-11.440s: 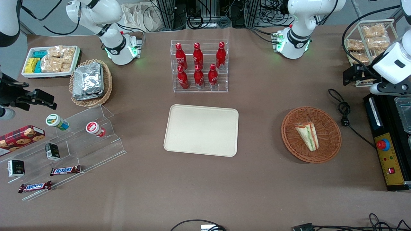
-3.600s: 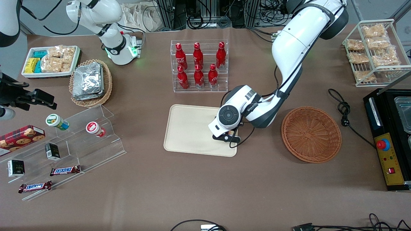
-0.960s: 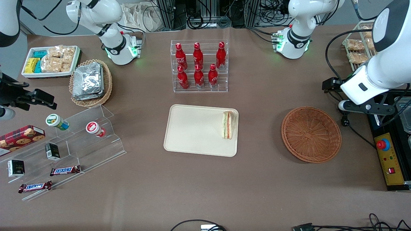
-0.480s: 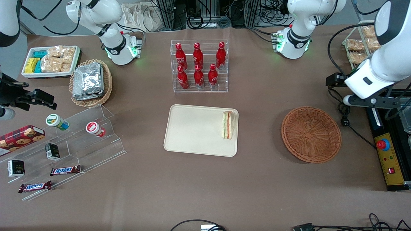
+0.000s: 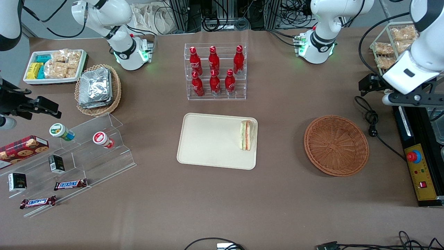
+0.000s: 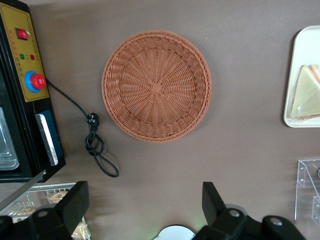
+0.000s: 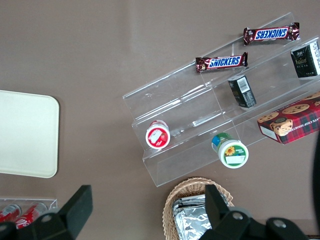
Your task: Place sandwich from basket to tray
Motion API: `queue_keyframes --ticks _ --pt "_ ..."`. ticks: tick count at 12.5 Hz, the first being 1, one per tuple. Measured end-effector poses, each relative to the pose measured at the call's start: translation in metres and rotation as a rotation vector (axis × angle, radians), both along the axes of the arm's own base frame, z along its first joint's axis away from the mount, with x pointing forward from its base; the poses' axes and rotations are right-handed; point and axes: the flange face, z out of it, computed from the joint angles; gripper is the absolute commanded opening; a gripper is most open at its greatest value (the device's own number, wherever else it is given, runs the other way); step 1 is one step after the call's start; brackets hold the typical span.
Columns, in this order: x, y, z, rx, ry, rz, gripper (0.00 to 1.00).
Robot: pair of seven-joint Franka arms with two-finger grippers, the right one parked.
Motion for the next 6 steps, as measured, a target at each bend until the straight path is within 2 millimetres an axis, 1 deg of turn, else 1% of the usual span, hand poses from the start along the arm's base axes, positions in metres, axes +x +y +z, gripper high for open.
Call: queue_keyframes --ticks 2,4,6 --pt "-0.0004 0.0025 0.0061 -0.003 -0.013 0.005 1.00" --pt "-0.0010 0.0071 0.0066 -0.020 -0.004 0.018 1.00" --pt "-0.0045 0.0075 0.0057 -0.066 0.034 0.030 1.00"
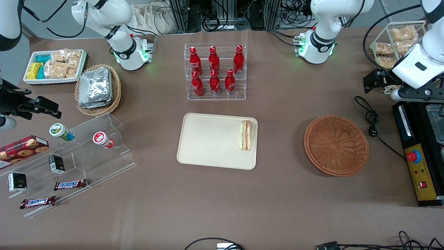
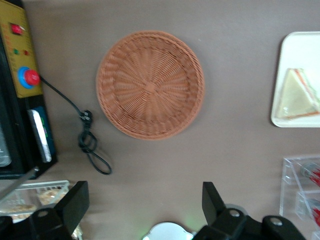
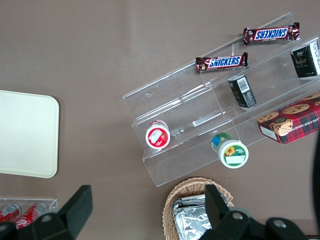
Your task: Place sandwich from basket to tray
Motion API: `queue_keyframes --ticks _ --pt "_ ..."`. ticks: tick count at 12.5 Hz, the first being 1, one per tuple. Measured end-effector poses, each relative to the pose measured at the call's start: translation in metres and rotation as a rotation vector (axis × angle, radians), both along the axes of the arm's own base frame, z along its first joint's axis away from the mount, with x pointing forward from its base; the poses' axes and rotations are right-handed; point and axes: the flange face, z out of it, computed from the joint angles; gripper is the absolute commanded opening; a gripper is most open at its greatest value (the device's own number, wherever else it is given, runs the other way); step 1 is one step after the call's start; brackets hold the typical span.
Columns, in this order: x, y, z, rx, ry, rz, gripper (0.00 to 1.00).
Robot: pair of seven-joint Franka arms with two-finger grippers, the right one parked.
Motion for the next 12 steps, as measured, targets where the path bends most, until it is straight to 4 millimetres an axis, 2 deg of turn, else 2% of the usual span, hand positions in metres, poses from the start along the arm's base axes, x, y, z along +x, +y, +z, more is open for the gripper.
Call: queue_keyframes --ticks 4,12 --pt "0.0029 0.0117 -0.0031 -0.025 0.013 0.023 1.00" --pt "0.0029 0.0117 -0.0031 -0.025 0.013 0.023 1.00"
